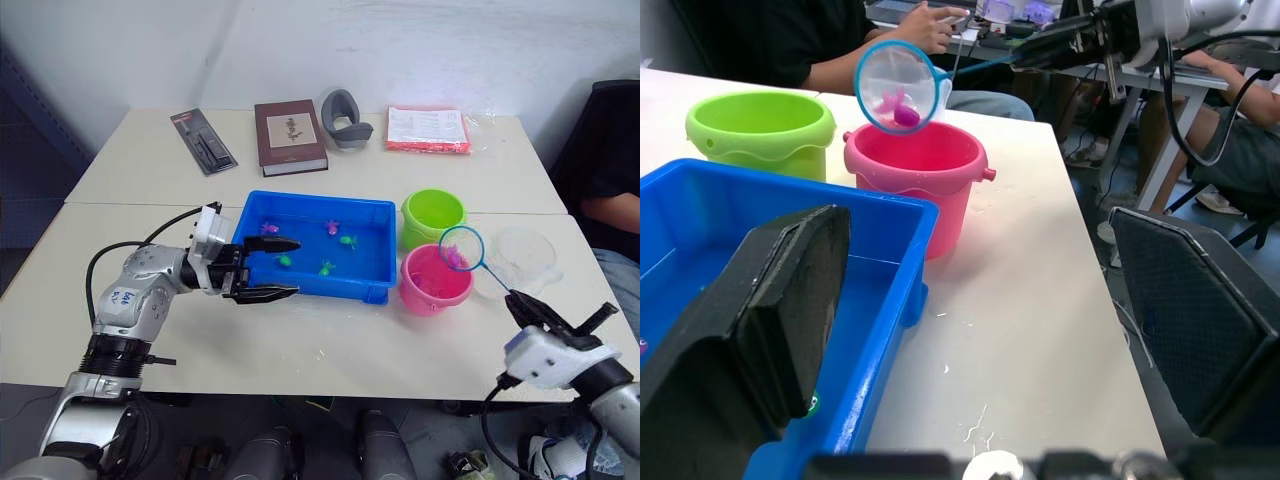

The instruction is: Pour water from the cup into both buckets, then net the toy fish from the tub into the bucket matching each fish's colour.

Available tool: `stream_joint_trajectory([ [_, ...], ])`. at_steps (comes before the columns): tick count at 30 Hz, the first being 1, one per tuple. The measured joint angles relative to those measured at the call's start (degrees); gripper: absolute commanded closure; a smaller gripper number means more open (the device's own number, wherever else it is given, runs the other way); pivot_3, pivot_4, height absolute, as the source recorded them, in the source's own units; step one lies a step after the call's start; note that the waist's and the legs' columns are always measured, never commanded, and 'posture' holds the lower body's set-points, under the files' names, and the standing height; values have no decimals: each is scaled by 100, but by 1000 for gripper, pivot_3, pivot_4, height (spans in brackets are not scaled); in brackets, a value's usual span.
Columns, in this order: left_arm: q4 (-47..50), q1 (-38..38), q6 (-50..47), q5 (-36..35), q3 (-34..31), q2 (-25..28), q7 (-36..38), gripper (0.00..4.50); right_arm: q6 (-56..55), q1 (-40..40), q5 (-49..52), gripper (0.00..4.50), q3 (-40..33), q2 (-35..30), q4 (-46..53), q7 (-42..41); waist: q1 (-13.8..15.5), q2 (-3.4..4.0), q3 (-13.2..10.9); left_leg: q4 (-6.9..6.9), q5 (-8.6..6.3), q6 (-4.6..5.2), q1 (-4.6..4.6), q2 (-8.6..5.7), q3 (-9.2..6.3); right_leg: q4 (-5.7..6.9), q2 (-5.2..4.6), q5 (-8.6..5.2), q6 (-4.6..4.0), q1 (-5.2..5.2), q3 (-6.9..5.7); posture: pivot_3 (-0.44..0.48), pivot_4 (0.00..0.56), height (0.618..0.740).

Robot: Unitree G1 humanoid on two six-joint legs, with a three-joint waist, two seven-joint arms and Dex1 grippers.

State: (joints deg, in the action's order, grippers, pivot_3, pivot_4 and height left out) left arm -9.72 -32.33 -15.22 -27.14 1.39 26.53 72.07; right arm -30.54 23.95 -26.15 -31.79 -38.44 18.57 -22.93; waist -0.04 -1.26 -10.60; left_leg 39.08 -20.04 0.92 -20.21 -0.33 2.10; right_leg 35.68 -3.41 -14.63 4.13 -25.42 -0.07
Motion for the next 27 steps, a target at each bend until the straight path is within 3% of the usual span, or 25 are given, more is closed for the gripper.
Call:
stream_joint_trajectory([
  [5, -4, 0, 33, 40, 25, -104, -28, 30, -809, 120, -1230, 4500, 26, -145, -422, 1052, -5, 0, 0, 0, 2, -3, 0, 2, 1, 0, 5, 0, 0, 0, 5, 0, 150, 740],
  [11, -3, 0, 34, 45, 25, -141, -90, 30, -871, 79, -1179, 4500, 28, -144, -421, 1412, -14, 0, 0, 0, -2, 4, 2, 2, 4, 2, 7, 0, 0, 0, 11, 0, 150, 740],
  [16, -11, 7, 24, 53, -41, -45, -224, 30, 693, -85, 1919, 4500, 763, -24, 592, 290, -34, 0, 0, 0, -5, 11, 8, 11, 3, 12, 9, 0, 1, 2, 12, 0, 150, 740],
  [20, -407, 69, 58, 58, -392, 324, -365, 30, 3730, -1048, 4619, 4500, 1648, -94, 1832, 47, -120, -1, 0, 3, -2, 8, 12, 15, -6, 23, -1, -1, -3, 2, 3, 0, 150, 740],
  [22, -588, 110, 148, 77, -552, 413, -433, 30, 5312, -1735, 5362, 4500, 2013, -165, 2044, 279, -115, -1, 0, 3, -1, 8, 7, 15, -19, 21, -7, -2, -6, 1, -12, 0, 150, 740],
  [27, -806, 116, 268, 132, -660, 509, -538, 30, 6671, -2759, 5704, 4500, 2619, 11, 1943, 613, -18, -2, 0, 2, -3, 7, -6, 11, -28, 11, -12, -4, -9, -6, -25, 0, 150, 740],
])
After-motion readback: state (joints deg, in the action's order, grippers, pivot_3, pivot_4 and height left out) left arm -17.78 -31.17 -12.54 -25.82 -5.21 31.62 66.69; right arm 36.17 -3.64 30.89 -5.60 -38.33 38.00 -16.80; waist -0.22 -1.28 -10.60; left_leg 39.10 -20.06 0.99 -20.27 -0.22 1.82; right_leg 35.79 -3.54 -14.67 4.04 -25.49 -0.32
